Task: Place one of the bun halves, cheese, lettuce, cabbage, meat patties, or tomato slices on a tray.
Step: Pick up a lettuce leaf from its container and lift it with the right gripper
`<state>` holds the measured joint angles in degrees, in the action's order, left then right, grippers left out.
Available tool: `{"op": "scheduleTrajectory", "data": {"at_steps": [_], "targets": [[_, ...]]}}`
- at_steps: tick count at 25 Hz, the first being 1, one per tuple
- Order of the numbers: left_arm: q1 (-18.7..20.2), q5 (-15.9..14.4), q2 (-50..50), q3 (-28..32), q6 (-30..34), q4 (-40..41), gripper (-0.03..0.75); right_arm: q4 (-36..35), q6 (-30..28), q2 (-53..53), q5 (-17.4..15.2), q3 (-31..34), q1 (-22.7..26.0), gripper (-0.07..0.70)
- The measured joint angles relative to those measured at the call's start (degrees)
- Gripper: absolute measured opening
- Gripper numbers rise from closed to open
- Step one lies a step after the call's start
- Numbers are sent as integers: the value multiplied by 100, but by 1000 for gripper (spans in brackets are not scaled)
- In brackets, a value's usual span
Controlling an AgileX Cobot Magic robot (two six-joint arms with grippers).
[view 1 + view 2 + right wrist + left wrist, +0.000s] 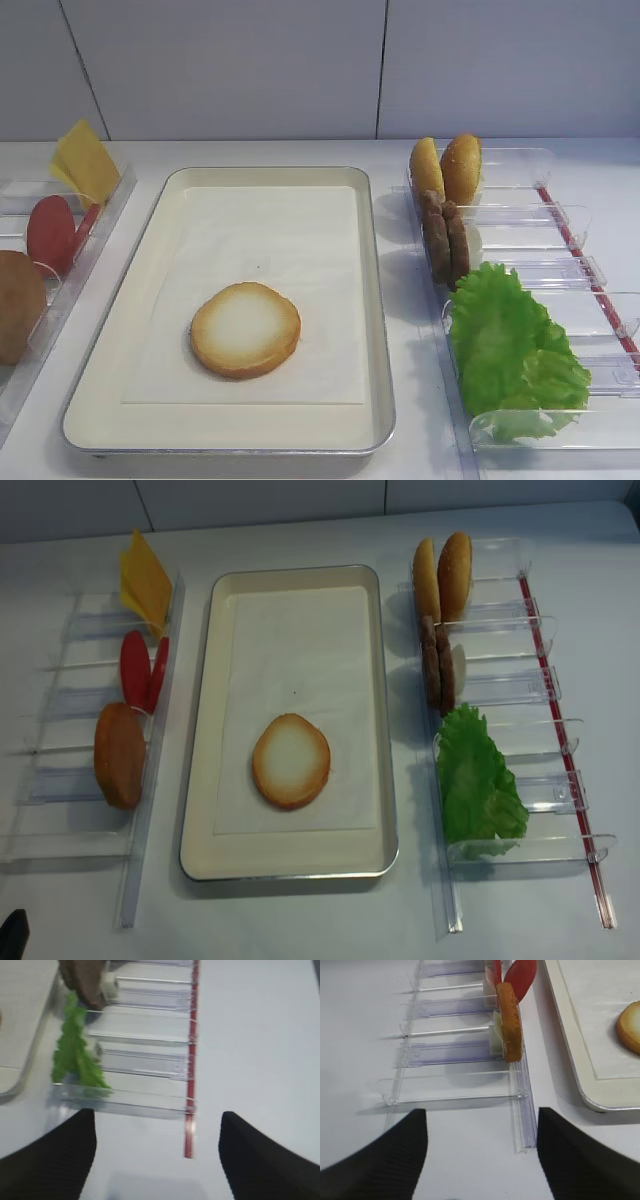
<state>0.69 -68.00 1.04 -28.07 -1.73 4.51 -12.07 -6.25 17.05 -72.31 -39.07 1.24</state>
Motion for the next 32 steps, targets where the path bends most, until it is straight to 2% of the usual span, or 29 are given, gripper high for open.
{"op": "scheduleTrajectory", "data": {"at_steps": [5, 8, 12, 16, 25, 32], "targets": [[0, 0, 0, 0, 0, 0, 456, -1615, -410, 707, -29, -240, 0, 476], [0, 0, 0, 0, 0, 0, 456, -2247, -635, 1052, -29, -243, 0, 472], [0, 0, 0, 0, 0, 0, 456, -2755, -760, 1451, -18, -243, 0, 470], [0, 0, 0, 0, 0, 0, 456, -2971, -784, 1755, -10, -243, 0, 469], [0, 0, 0, 0, 0, 0, 456, -2983, -787, 2509, 36, -243, -168, 469], [0, 0, 0, 0, 0, 0, 456, -3018, -955, 3108, 183, -243, -168, 451]]}}
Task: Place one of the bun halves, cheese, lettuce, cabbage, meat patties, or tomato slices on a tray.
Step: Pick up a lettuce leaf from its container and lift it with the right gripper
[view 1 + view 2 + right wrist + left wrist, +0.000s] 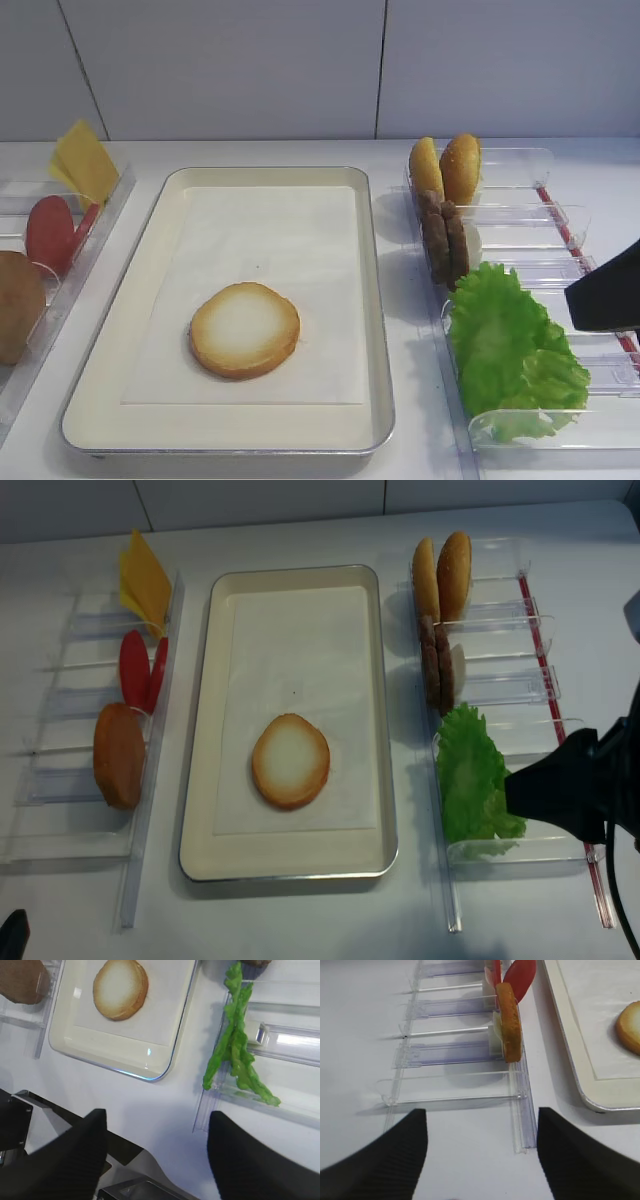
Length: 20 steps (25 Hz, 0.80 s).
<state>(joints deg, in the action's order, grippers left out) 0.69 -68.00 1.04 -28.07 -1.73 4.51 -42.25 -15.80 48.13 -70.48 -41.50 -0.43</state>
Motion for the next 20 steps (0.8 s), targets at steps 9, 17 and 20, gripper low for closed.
{"op": "scheduleTrajectory", "data": {"at_steps": [9, 17, 20], "targets": [[0, 0, 0, 0, 0, 0, 456, 401, 487, 435, 913, 0, -1205, 438], [0, 0, 0, 0, 0, 0, 456, 1003, 1169, 1224, 1443, 0, -1718, 430], [0, 0, 0, 0, 0, 0, 456, 1017, 1182, 1559, 1636, 0, -1718, 430]]}}
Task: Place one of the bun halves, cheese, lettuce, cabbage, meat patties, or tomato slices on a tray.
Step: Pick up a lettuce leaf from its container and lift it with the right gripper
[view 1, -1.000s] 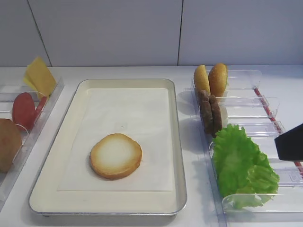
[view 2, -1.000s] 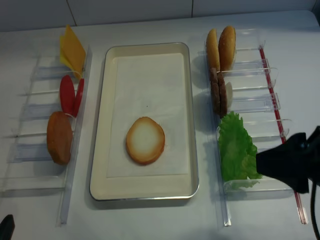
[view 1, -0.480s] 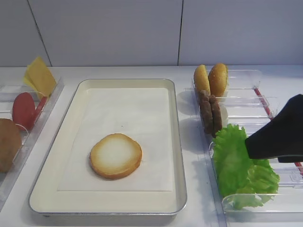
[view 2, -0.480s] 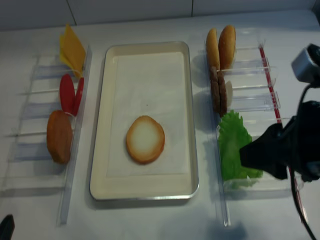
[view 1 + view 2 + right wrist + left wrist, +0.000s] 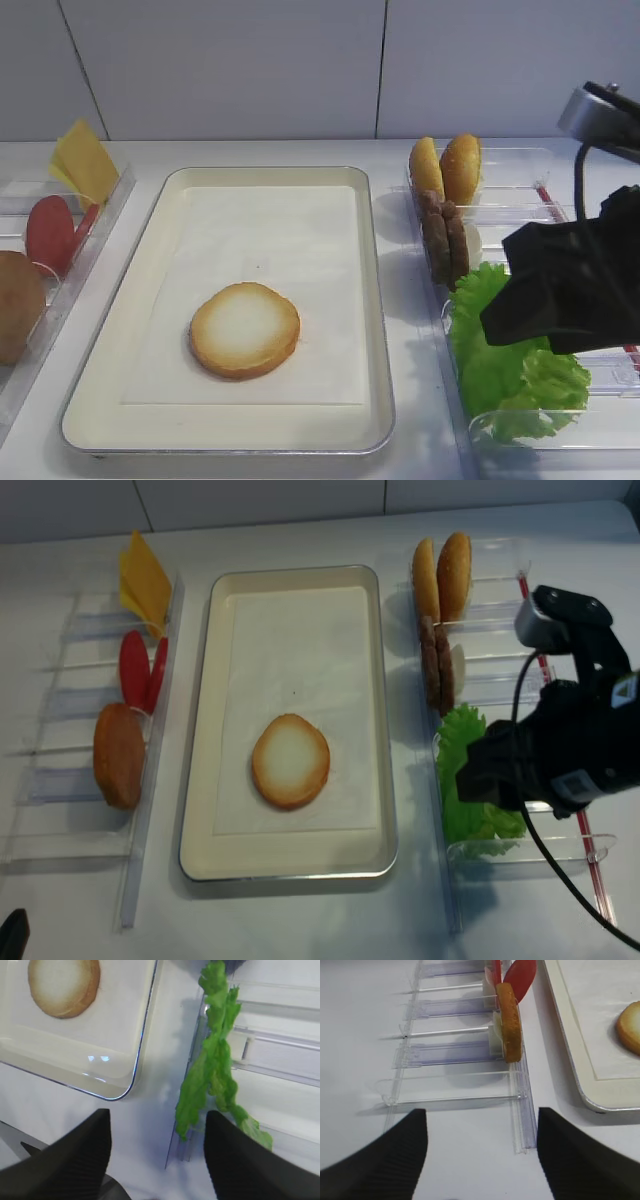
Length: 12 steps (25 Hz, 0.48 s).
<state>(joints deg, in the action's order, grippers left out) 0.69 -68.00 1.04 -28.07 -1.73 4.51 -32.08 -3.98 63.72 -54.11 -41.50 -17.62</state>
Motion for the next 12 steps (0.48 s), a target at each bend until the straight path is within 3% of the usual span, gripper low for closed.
{"op": "scheduleTrajectory", "data": {"at_steps": [6, 12], "targets": [[0, 0, 0, 0, 0, 0, 456, -54, -109, 558, 258, 0, 0, 425], [0, 0, 0, 0, 0, 0, 456, -62, -132, 788, 406, 0, 0, 351]]}}
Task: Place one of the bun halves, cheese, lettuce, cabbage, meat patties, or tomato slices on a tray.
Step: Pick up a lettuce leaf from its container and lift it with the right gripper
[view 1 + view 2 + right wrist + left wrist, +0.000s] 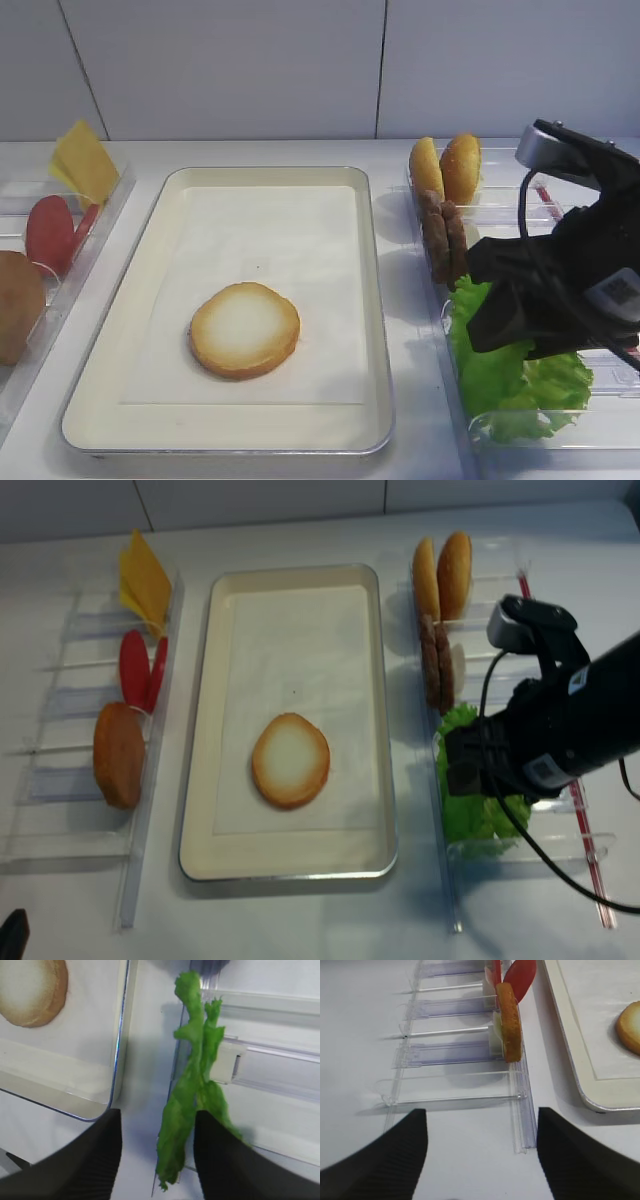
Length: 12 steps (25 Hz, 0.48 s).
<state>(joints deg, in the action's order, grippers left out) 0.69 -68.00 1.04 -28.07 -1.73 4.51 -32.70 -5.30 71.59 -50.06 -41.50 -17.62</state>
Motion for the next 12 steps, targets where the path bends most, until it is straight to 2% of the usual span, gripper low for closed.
{"op": "scheduleTrajectory", "data": {"at_steps": [5, 10, 12], "targets": [[0, 0, 0, 0, 0, 0, 456, -13, -56, 0, 0, 0, 0, 255], [0, 0, 0, 0, 0, 0, 456, -15, -294, 0, -94, 0, 0, 103], [0, 0, 0, 0, 0, 0, 456, -28, -426, 0, -108, 0, 0, 71]]}}
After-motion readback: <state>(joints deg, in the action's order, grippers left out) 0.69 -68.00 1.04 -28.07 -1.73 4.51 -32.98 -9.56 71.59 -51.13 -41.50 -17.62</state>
